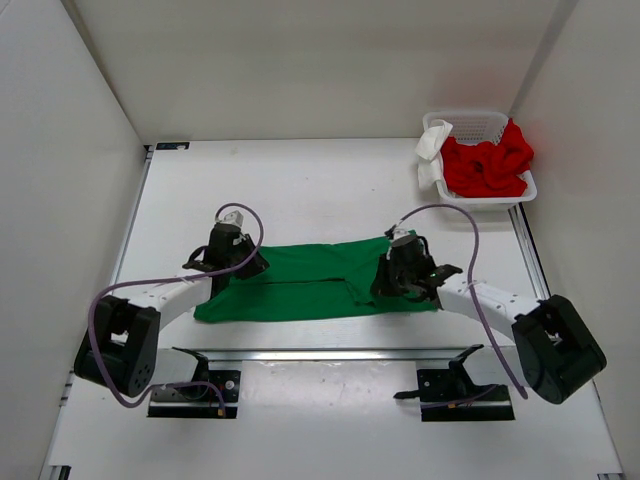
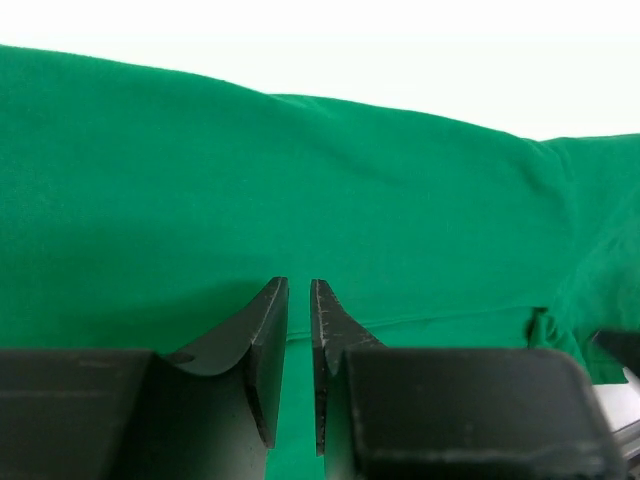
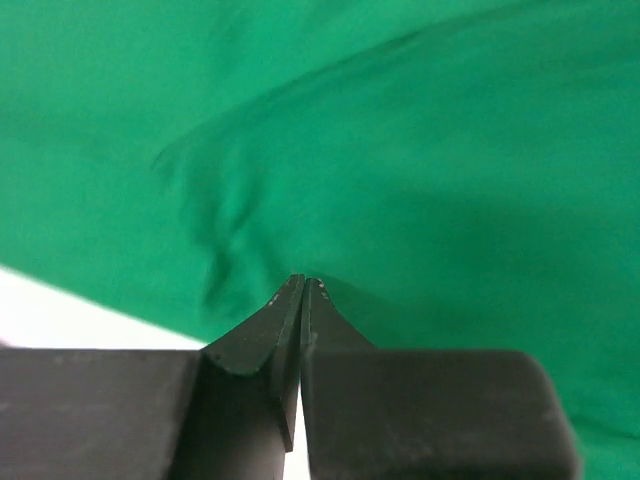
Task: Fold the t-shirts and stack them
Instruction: Fold the other side of the tshirt into a rectangle
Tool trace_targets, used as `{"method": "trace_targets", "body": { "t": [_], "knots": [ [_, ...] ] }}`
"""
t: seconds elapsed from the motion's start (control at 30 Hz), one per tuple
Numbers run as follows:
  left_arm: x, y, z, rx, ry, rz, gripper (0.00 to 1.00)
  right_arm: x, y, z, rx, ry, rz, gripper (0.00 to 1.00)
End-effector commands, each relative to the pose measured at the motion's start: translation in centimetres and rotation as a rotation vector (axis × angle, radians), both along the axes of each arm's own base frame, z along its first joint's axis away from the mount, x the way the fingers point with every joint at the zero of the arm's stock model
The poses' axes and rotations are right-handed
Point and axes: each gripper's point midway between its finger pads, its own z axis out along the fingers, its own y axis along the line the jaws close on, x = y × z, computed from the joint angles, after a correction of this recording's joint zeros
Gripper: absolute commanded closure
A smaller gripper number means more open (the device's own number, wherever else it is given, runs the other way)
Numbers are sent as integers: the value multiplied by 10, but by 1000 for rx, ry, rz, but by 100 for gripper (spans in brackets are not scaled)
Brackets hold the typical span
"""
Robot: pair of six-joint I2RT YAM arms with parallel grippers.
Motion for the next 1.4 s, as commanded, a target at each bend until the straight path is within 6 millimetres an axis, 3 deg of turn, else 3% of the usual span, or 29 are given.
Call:
{"method": "trace_targets", "body": {
  "t": [0.0,0.07,0.17,0.3,0.4,0.47,0.7,1.0,1.1,1.37],
  "knots": [
    [8,-5,13,-42,-49,-2,74,-15,23,2,-24,-42,91,100],
    [8,-3,14,-40,-56,-2,73,-31,23,-13,-19,3,98,100],
    [7,-5,16,-46,-58,-10,73,-38,24,-19,-20,20,110,100],
    [9,-3,20,-47,-68,-8,73,-25,21,3,-63,-47,110,86],
    [8,-4,21,-48,-69,-12,73,-14,23,32,-80,-135,109,77],
    [9,-5,24,-46,-81,-14,73,-20,35,41,-80,-166,165,74],
    [8,-3,17,-38,-66,-9,73,-40,66,21,-93,-111,308,73],
    [0,-8,10,-49,-53,-22,74,-35,62,-2,-122,-75,310,75],
    [-2,-12,7,-53,-49,-37,73,-38,62,-9,-124,-50,312,81],
    [-4,-17,3,-53,-33,-54,73,-27,65,8,-122,-108,290,100]
  ]
}}
